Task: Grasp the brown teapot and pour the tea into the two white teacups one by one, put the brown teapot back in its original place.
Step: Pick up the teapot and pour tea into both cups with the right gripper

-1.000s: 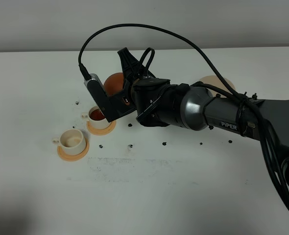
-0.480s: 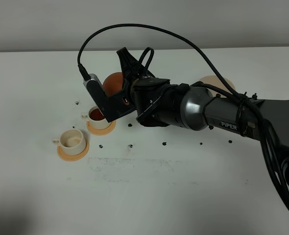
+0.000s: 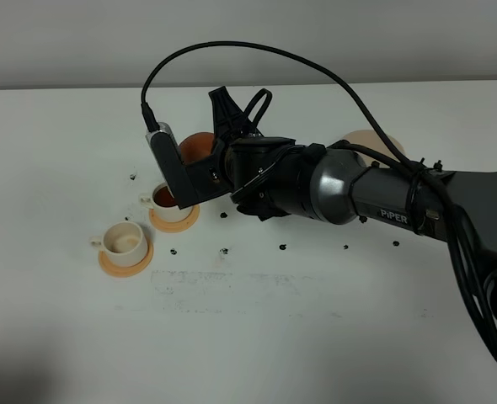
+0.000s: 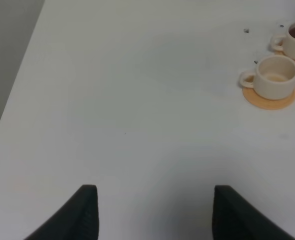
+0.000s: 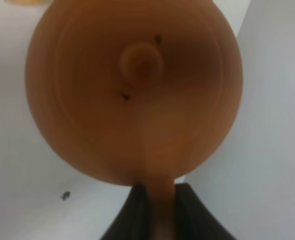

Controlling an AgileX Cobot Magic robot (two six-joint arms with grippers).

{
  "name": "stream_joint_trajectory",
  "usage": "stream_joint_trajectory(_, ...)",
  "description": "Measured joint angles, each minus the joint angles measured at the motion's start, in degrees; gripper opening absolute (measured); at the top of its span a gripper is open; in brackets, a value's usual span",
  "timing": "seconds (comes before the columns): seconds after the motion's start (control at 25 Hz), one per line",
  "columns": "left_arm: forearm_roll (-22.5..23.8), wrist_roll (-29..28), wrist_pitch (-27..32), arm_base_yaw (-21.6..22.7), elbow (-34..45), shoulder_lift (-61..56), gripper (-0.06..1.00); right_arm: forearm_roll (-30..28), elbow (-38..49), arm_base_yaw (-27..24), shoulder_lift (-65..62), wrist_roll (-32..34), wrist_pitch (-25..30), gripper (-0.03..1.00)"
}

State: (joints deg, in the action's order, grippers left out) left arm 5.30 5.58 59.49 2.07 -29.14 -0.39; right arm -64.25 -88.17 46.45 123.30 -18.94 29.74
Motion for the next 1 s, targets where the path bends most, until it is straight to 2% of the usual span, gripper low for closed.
stream_joint_trajectory(0.28, 0.0, 0.0, 0.0, 0.0, 0.0, 0.0, 0.50, 1.6, 0.0, 0.0, -0.6, 0.1, 1.1, 0.09)
stream_joint_trajectory(0.44, -0.1, 0.0, 0.0, 0.0, 0.0, 0.0, 0.50, 6.4, -0.4, 0.0, -3.1, 0.2, 3.0, 0.09)
stream_joint_trajectory(0.6, -0.1, 0.0, 0.0, 0.0, 0.0, 0.0, 0.50, 17.0, -2.1, -0.3, -5.1, 0.3, 6.0, 0.09)
stream_joint_trajectory(0.84, -0.1, 0.0, 0.0, 0.0, 0.0, 0.0, 0.50, 37.5, -5.1, -3.6, -5.2, 1.3, 8.0, 0.09)
stream_joint_trajectory(1.0, -0.1, 0.0, 0.0, 0.0, 0.0, 0.0, 0.50, 45.5, -6.8, -6.1, -5.2, 2.2, 7.9, 0.09)
